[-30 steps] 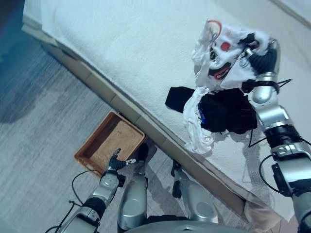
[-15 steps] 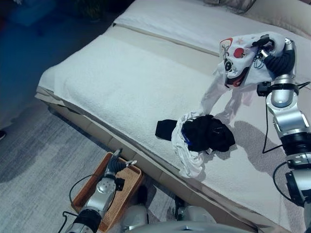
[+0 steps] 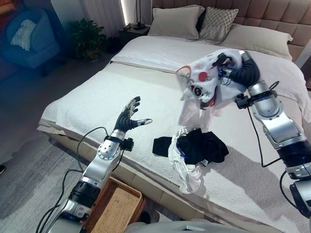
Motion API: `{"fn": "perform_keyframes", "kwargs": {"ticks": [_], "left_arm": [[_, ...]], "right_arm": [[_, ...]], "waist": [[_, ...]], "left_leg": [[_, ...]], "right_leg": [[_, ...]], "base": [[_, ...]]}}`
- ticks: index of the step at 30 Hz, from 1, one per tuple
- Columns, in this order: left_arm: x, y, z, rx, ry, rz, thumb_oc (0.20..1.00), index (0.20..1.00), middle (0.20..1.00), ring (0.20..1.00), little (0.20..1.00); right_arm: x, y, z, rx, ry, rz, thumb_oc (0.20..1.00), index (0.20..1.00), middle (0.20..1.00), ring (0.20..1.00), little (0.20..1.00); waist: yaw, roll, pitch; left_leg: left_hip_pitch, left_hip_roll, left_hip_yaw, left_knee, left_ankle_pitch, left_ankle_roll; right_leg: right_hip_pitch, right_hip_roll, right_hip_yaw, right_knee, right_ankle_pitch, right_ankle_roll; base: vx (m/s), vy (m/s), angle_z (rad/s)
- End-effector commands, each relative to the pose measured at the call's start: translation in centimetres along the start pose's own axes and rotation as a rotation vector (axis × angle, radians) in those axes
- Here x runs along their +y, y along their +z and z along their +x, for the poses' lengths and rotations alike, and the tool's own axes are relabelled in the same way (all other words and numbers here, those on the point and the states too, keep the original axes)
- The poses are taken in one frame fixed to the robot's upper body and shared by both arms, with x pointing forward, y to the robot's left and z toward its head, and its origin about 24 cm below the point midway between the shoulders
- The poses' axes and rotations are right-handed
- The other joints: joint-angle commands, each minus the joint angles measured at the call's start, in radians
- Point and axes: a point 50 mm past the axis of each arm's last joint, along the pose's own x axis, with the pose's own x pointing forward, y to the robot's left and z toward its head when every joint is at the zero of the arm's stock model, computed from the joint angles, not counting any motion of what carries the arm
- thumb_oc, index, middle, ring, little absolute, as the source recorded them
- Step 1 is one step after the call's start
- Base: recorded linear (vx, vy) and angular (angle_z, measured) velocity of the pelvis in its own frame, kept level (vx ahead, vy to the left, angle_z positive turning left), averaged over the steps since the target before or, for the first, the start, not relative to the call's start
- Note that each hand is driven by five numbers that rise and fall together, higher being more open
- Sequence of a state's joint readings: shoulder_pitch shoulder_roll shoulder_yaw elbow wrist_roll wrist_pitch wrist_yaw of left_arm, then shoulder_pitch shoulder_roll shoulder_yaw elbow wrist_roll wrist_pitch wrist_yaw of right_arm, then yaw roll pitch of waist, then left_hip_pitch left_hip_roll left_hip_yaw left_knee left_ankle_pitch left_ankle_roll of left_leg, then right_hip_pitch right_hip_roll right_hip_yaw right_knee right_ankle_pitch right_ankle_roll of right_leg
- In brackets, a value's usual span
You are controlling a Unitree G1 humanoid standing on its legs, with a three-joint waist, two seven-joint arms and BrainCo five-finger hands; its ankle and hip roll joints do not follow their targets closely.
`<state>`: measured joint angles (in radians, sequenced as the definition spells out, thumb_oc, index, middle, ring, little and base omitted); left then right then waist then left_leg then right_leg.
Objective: Pick up clothes into the bucket
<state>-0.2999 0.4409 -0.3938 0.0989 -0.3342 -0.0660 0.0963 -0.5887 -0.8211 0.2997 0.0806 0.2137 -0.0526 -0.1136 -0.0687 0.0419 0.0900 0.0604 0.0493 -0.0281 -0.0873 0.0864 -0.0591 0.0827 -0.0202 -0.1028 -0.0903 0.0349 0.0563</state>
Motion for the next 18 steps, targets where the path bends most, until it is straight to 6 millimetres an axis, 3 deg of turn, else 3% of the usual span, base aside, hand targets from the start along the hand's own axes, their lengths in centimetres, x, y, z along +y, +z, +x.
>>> {"fn": "perform_keyframes", "kwargs": {"ticks": [1,5,10,14,18], "left_arm": [[0.0,1.3,1.6,-0.043,-0.047,0.016,1.000,1.000,1.000,1.000,1.000],[-1.2,2.3,3.3,-0.062,-0.099,0.060,1.000,1.000,1.000,1.000,1.000],[-1.7,1.6,4.5,-0.019,-0.074,0.131,1.000,1.000,1.000,1.000,1.000],[-2.2,1.3,5.0,0.005,-0.058,0.122,1.000,1.000,1.000,1.000,1.000],[-3.6,2.4,5.1,-0.031,-0.128,0.041,1.000,1.000,1.000,1.000,1.000]], "right_arm": [[-0.2,3.8,1.0,-0.169,0.081,0.081,0.200,0.200,0.200,0.200,0.200],[1.6,6.1,0.6,-0.249,0.271,0.111,0.200,0.200,0.200,0.200,0.200],[3.0,7.6,0.2,-0.303,0.394,0.135,0.200,0.200,0.200,0.200,0.200],[3.6,8.2,-0.1,-0.324,0.428,0.191,0.200,0.200,0.200,0.200,0.200],[4.6,8.7,-0.3,-0.339,0.468,0.269,0.200,0.200,0.200,0.200,0.200]], "waist": [[0.006,-0.083,-0.095],[-0.003,-0.086,-0.104],[-0.008,-0.092,-0.105],[-0.010,-0.094,-0.104],[-0.009,-0.098,-0.101]], "left_leg": [[0.030,-0.042,0.031,0.034,-0.078,0.015],[0.040,-0.041,0.032,0.027,-0.078,0.015],[0.050,-0.042,0.034,0.024,-0.079,0.015],[0.055,-0.043,0.032,0.023,-0.081,0.017],[0.058,-0.044,0.029,0.022,-0.081,0.019]], "right_leg": [[0.006,-0.043,0.009,0.038,-0.014,0.050],[0.013,-0.046,0.008,0.038,-0.012,0.052],[0.020,-0.049,0.009,0.038,-0.011,0.056],[0.026,-0.051,0.008,0.039,-0.011,0.057],[0.029,-0.052,0.006,0.040,-0.011,0.058]], "base": [[0.00,0.000,0.00],[0.01,0.008,-0.02],[0.00,0.000,0.00],[0.00,0.000,0.00],[0.00,0.000,0.00]]}}
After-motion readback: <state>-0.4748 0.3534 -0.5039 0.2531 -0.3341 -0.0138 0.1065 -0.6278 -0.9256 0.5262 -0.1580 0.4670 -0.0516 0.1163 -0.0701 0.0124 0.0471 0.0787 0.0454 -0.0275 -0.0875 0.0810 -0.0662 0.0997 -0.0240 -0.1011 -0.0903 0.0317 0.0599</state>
